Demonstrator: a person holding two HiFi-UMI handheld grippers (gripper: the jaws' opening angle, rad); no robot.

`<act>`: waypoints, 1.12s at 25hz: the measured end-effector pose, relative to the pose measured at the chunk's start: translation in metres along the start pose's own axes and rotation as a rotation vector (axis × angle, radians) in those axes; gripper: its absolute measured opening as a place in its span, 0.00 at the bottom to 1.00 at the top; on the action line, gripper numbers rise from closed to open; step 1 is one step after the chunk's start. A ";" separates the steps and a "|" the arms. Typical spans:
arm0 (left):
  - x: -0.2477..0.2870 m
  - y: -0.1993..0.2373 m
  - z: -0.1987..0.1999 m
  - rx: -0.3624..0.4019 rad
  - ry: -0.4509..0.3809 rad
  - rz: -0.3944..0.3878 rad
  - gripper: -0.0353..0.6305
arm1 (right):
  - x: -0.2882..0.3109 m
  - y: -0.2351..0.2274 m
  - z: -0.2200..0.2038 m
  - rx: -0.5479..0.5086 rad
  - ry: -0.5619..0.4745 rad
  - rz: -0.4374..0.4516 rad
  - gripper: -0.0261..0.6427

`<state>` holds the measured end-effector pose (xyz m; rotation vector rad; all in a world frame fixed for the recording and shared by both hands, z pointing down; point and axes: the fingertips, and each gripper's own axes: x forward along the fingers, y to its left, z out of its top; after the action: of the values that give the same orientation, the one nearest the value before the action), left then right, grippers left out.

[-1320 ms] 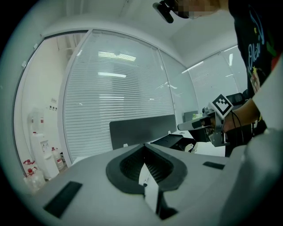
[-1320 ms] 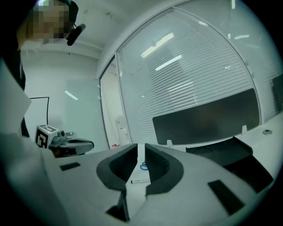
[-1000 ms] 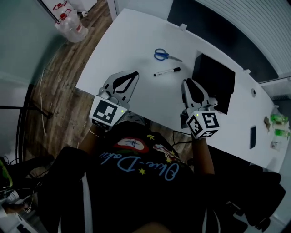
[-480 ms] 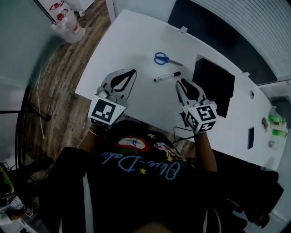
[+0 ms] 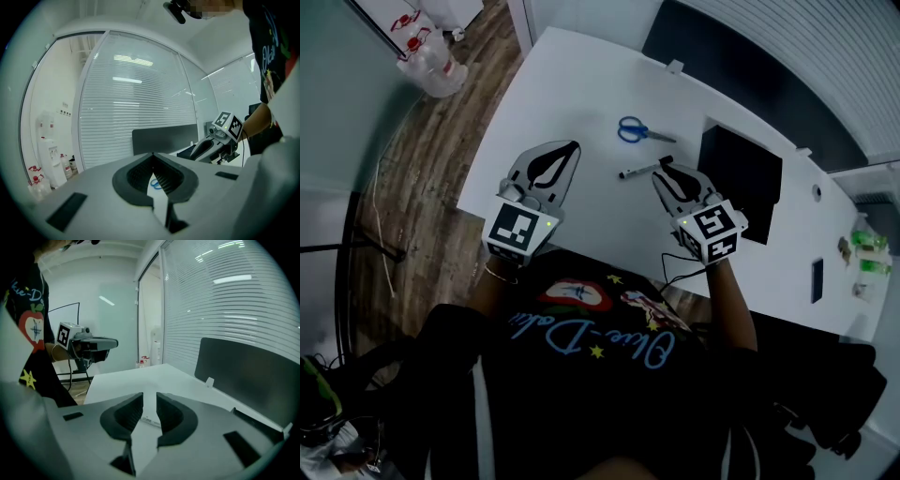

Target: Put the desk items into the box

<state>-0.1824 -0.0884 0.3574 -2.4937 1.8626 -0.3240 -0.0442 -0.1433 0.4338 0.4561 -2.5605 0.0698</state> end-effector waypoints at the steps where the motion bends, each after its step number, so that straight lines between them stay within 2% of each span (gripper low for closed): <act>1: 0.000 0.002 0.001 -0.018 -0.010 0.001 0.06 | 0.004 0.001 -0.002 -0.022 0.022 0.013 0.18; 3: 0.000 0.006 0.002 -0.041 -0.022 0.004 0.06 | 0.012 0.001 -0.005 -0.068 0.060 0.034 0.19; 7: -0.003 0.019 -0.004 -0.020 0.005 0.025 0.06 | 0.024 -0.002 -0.006 -0.181 0.110 0.060 0.18; 13: -0.014 0.030 -0.011 -0.058 0.003 0.077 0.07 | 0.041 -0.004 -0.024 -0.284 0.228 0.108 0.22; 16: -0.018 0.032 -0.013 -0.120 -0.015 0.102 0.06 | 0.048 -0.001 -0.035 -0.359 0.298 0.163 0.22; 20: -0.025 0.040 -0.019 -0.083 0.024 0.141 0.06 | 0.057 0.001 -0.051 -0.444 0.376 0.243 0.22; 25: -0.035 0.048 -0.022 -0.142 0.007 0.185 0.06 | 0.069 0.002 -0.068 -0.569 0.472 0.306 0.24; 28: -0.040 0.050 -0.024 -0.151 0.009 0.207 0.07 | 0.074 0.003 -0.079 -0.632 0.521 0.354 0.24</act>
<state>-0.2450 -0.0623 0.3674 -2.3595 2.2016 -0.1970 -0.0654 -0.1526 0.5396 -0.2338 -1.9732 -0.4271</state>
